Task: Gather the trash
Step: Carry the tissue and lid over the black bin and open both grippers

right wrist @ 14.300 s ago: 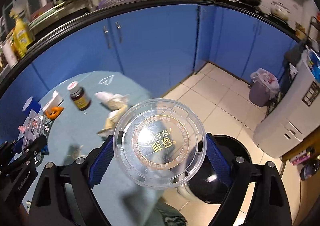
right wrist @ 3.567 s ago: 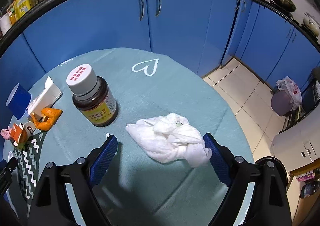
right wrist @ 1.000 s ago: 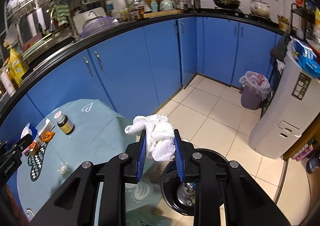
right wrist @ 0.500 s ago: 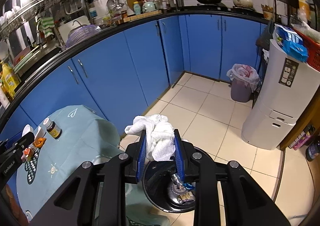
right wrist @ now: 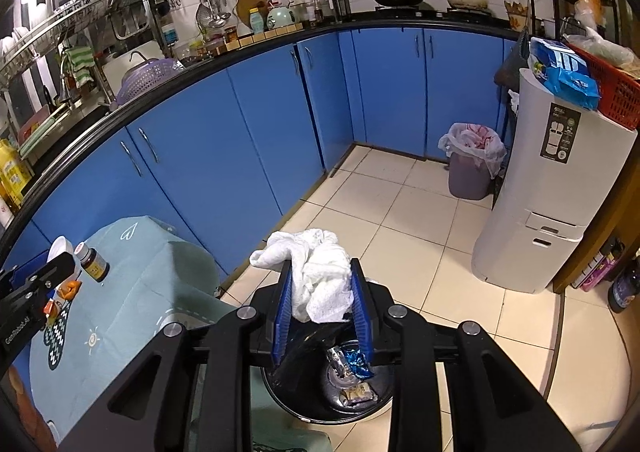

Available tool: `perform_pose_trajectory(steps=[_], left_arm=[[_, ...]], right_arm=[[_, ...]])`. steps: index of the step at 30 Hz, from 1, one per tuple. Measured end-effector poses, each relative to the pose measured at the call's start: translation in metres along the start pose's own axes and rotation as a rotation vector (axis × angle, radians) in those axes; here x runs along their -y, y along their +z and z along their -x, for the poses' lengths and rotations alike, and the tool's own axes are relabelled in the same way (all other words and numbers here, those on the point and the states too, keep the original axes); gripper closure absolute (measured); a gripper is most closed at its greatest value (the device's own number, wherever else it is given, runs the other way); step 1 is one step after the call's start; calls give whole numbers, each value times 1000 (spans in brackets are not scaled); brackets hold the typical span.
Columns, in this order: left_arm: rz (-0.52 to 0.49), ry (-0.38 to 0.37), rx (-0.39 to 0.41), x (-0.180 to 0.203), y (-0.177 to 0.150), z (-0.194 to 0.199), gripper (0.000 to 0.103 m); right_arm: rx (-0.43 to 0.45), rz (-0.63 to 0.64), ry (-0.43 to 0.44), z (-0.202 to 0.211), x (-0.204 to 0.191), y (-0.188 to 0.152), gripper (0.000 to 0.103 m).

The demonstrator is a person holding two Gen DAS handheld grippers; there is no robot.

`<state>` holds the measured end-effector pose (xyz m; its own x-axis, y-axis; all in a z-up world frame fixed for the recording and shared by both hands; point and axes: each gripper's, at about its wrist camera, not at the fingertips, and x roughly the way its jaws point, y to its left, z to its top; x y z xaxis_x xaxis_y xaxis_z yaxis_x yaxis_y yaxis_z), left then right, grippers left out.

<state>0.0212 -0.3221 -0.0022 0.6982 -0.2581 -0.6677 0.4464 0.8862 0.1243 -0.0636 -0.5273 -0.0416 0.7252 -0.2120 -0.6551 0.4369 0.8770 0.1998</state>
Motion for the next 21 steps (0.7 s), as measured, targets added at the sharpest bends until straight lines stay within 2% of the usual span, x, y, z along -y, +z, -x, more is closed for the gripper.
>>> perform_pose_trajectory(steps=[1,3,4,8,21], left_arm=[[-4,0,1,2,0,0,62],[-10,-2,2,5,1,1,62],[-13,-3,2,6,1,1,62],[-21,-5,3,10,2,1,62],[-59,-21,10,33,6,2,62]], right_arm=[[-7,-1,8,-1,1,0,72],[-1,15,23,-1,0,0,38],[15,31,29,1,-1,-1,8],[57,69,-44,6,-4,-2,6],[71,-1,-53,10,27,0,6]])
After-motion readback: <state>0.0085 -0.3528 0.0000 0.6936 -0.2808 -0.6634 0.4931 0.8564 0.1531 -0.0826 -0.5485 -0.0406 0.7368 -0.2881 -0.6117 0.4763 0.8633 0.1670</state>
